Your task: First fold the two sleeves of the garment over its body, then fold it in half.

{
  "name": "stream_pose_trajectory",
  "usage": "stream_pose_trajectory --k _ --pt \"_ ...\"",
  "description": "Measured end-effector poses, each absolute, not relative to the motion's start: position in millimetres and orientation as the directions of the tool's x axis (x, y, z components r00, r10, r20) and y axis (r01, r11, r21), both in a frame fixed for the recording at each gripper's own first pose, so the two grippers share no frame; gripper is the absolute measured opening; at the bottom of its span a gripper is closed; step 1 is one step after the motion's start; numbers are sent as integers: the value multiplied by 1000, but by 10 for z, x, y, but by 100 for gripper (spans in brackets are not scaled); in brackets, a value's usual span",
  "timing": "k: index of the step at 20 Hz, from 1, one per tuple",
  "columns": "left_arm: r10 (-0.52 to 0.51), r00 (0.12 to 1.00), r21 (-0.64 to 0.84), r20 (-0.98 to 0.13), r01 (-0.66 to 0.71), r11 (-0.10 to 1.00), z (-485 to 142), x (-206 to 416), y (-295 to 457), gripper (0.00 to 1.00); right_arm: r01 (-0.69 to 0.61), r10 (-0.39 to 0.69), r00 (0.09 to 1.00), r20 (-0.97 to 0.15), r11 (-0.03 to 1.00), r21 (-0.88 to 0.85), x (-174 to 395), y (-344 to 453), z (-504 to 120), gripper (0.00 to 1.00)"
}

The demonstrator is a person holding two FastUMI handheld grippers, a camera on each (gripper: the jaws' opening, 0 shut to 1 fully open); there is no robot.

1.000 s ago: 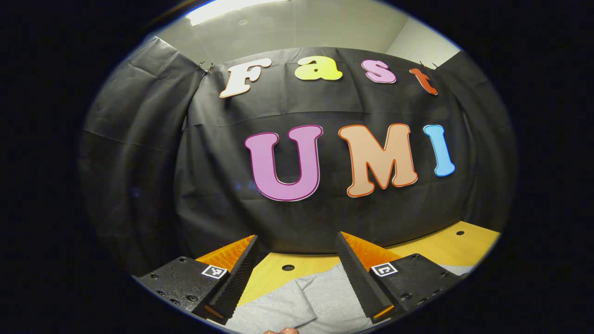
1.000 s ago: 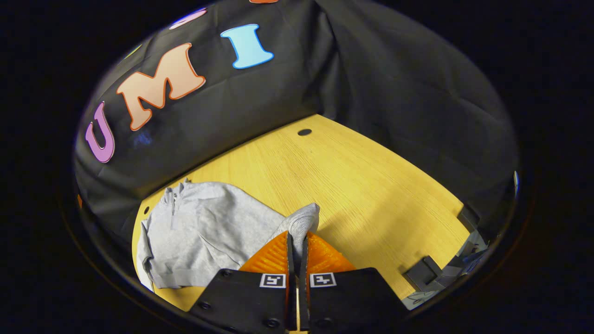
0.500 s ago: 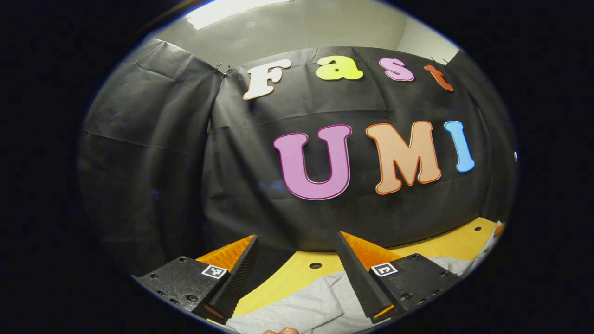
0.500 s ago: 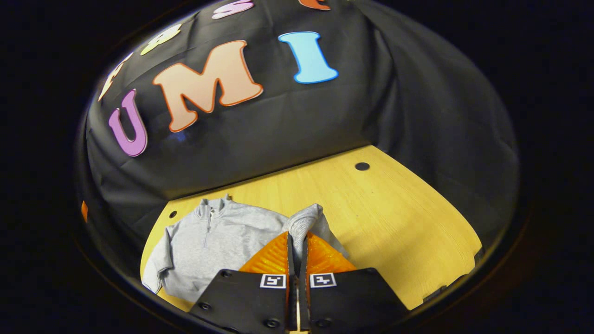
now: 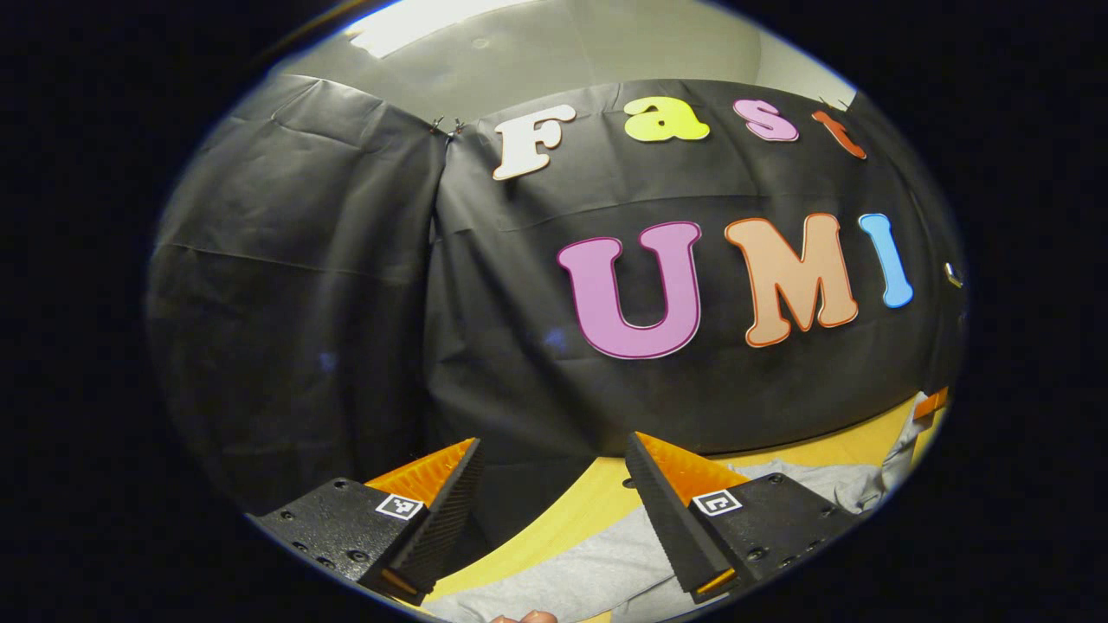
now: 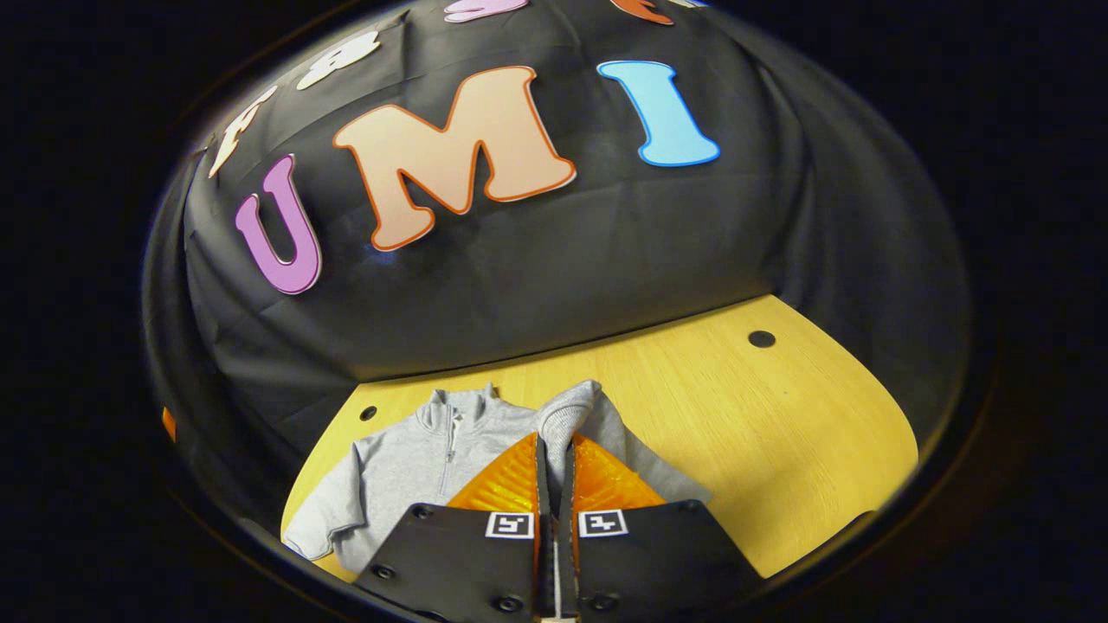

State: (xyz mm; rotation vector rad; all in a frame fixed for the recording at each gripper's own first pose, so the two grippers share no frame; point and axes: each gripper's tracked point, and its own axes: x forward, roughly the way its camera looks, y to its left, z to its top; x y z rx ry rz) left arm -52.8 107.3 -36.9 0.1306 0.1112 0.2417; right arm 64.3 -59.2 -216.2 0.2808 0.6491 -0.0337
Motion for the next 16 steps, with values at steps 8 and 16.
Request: stream_pose_trajectory --k 8,16 --pt "349 930 136 -111 -334 933 -423 -799 1604 97 -61 209 782 -587 963 263 1015 567 -2208 4" --pt "431 897 158 -101 -413 897 -399 -1045 2070 100 -233 352 713 -606 935 268 1085 1777 -2437 5"
